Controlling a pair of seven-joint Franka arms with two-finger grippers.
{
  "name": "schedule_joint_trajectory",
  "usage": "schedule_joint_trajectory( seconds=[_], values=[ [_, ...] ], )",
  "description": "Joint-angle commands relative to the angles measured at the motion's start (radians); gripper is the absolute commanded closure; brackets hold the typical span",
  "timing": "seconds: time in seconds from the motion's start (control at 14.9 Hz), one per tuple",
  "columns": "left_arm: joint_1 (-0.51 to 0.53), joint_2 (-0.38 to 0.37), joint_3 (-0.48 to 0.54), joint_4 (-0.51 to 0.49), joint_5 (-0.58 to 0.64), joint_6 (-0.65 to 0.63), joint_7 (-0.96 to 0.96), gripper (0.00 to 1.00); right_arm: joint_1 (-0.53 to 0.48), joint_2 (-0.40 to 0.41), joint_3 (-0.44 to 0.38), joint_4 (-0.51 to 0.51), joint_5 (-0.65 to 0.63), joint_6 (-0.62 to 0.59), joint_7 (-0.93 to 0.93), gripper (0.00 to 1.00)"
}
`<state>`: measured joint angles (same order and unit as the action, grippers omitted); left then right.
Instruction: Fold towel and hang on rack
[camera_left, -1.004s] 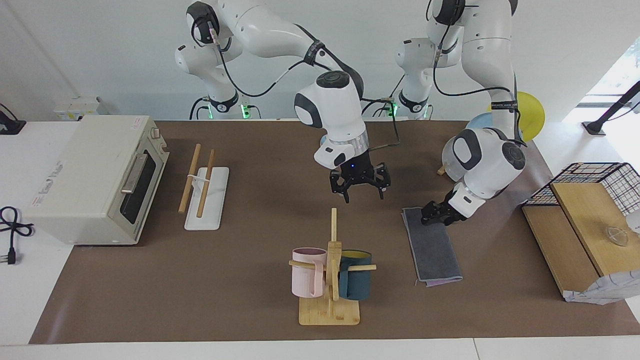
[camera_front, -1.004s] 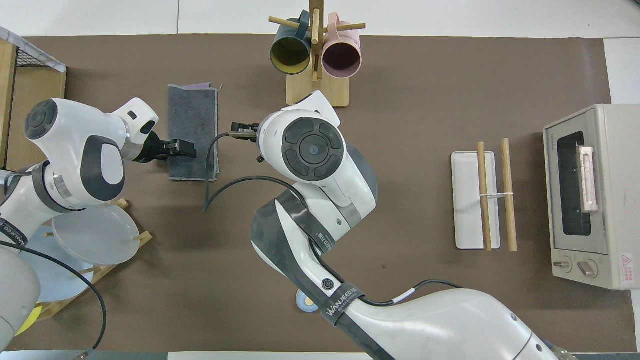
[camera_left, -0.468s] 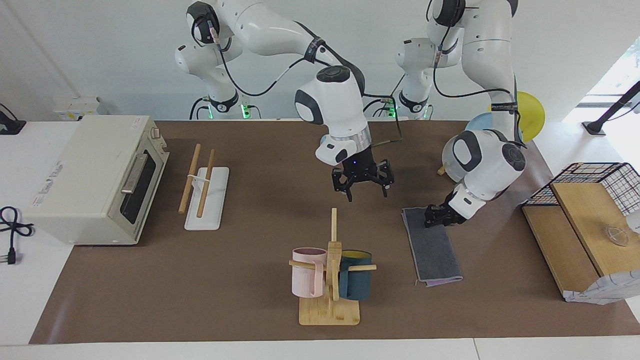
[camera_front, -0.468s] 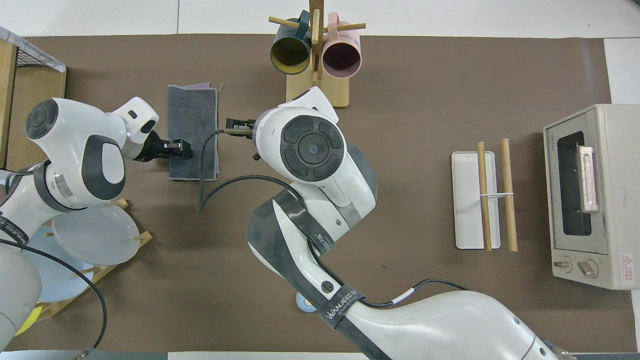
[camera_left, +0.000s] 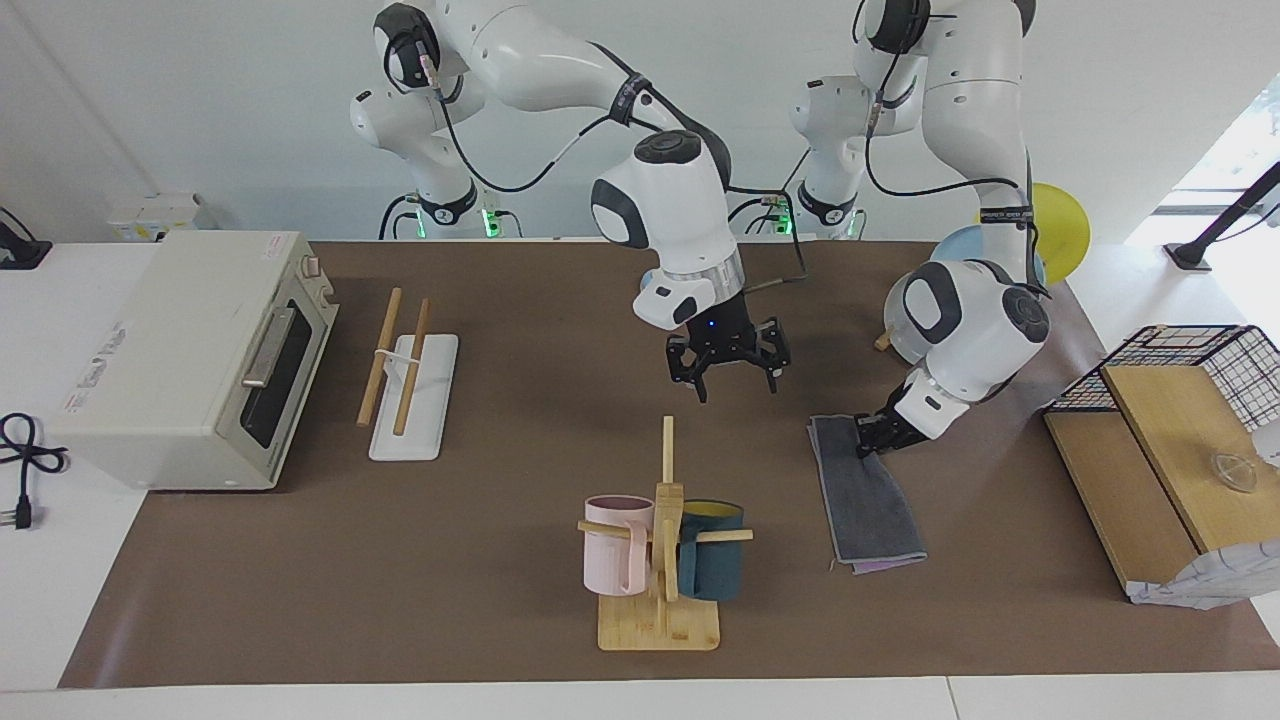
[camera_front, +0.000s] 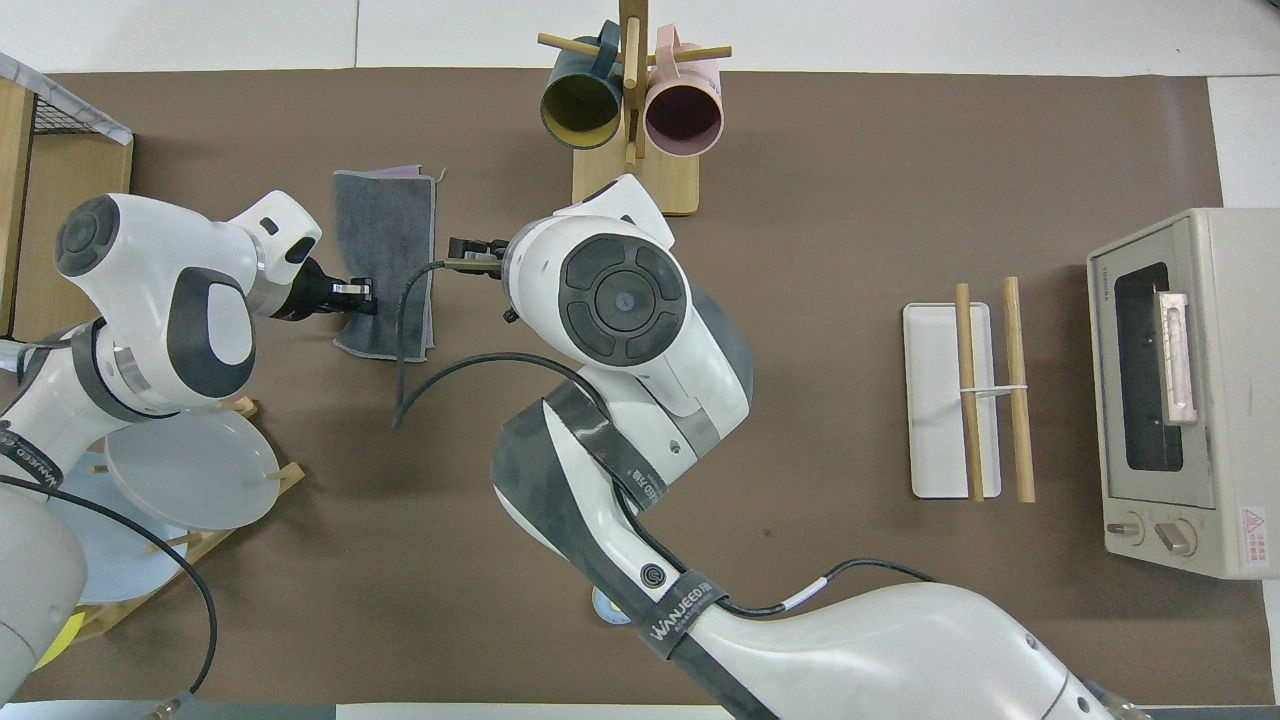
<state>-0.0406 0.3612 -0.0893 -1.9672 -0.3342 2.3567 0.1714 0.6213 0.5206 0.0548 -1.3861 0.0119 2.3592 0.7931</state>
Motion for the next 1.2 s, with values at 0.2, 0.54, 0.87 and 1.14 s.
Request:
schedule_joint_trajectory(
  seconds=[0.2,0.54,0.87,1.14],
  values=[
    [0.013,0.025,-0.001,0.051,-0.008,-0.045,-0.009,1.0,-0.008,0.006,0.01,0.001,0.014,0.022,-0.011,0.0],
    [0.005,0.021,-0.003,0.162,0.0,-0.171,-0.195,1.0,-0.008,0.006,0.01,0.001,0.042,0.028,-0.008,0.0],
    [-0.002,-0.011,-0.026,0.205,0.0,-0.226,-0.542,1.0,0.0,0.006,0.008,-0.024,0.073,0.068,-0.005,0.0],
    [0.008,-0.051,-0.058,0.238,-0.009,-0.299,-0.885,1.0,-0.002,0.006,0.01,-0.024,0.074,0.069,-0.003,0.0]
  ],
)
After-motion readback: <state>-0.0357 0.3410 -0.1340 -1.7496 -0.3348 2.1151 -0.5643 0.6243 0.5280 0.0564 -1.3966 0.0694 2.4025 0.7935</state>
